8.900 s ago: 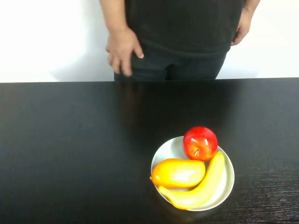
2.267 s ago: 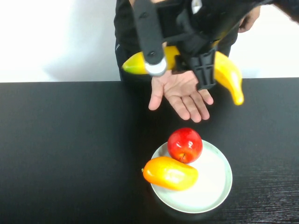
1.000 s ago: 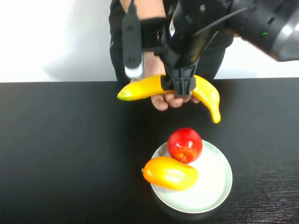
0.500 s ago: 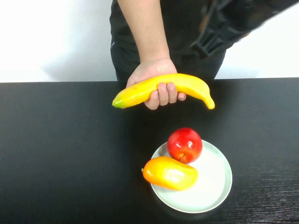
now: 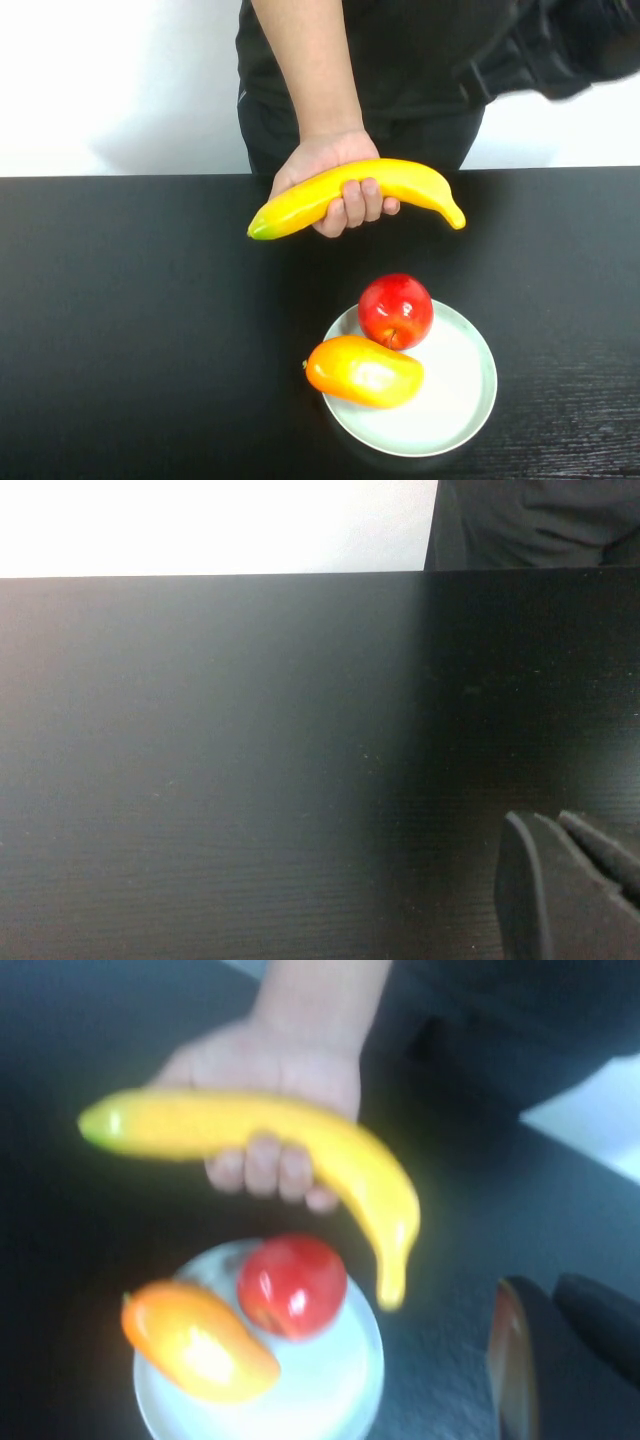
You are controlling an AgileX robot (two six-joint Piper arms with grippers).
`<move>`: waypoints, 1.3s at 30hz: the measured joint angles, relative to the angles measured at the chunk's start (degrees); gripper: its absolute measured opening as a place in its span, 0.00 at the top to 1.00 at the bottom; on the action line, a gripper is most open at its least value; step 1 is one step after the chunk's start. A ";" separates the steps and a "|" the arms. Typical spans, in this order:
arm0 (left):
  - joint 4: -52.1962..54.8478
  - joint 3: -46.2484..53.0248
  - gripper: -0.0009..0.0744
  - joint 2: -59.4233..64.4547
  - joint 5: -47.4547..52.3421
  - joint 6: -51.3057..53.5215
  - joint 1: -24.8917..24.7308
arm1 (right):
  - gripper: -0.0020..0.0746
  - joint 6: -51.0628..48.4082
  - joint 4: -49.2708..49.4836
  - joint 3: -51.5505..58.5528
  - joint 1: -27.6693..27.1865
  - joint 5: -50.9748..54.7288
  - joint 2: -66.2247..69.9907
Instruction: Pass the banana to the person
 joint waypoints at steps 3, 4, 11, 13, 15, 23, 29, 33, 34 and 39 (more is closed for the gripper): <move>0.00 0.00 0.99 0.00 0.00 0.00 0.00 | 0.98 0.17 0.48 8.18 -2.23 -5.63 -3.99; 0.00 0.00 0.99 0.00 0.00 0.00 0.00 | 0.98 -0.08 1.21 12.05 -3.34 -8.94 -6.08; 0.00 0.00 0.99 0.00 0.00 0.00 0.00 | 0.98 -7.90 8.52 47.07 -16.07 -38.68 -25.81; 0.00 0.00 0.99 0.00 0.00 0.00 0.00 | 0.98 -10.85 9.07 57.29 -21.10 -49.08 -31.73; 0.00 0.00 0.99 0.00 0.00 0.00 0.00 | 0.98 -11.27 9.07 67.92 -25.59 -59.12 -38.10; 0.00 0.00 0.99 0.00 0.00 0.00 0.00 | 0.98 -9.94 9.15 93.84 -39.52 -78.18 -63.14; 0.09 0.00 0.99 0.00 0.00 0.00 0.00 | 0.98 -6.84 9.31 101.19 -41.31 -78.02 -73.70; 0.09 0.00 0.99 0.00 0.00 0.00 0.00 | 0.98 -4.49 9.54 101.07 -41.65 -69.68 -78.71; 0.09 0.00 0.99 0.00 0.00 0.00 0.00 | 0.98 -3.95 9.54 101.07 -41.79 -67.83 -79.73; 0.09 0.00 0.99 0.00 0.00 0.00 0.00 | 0.98 -3.83 9.76 101.07 -41.78 -59.68 -79.60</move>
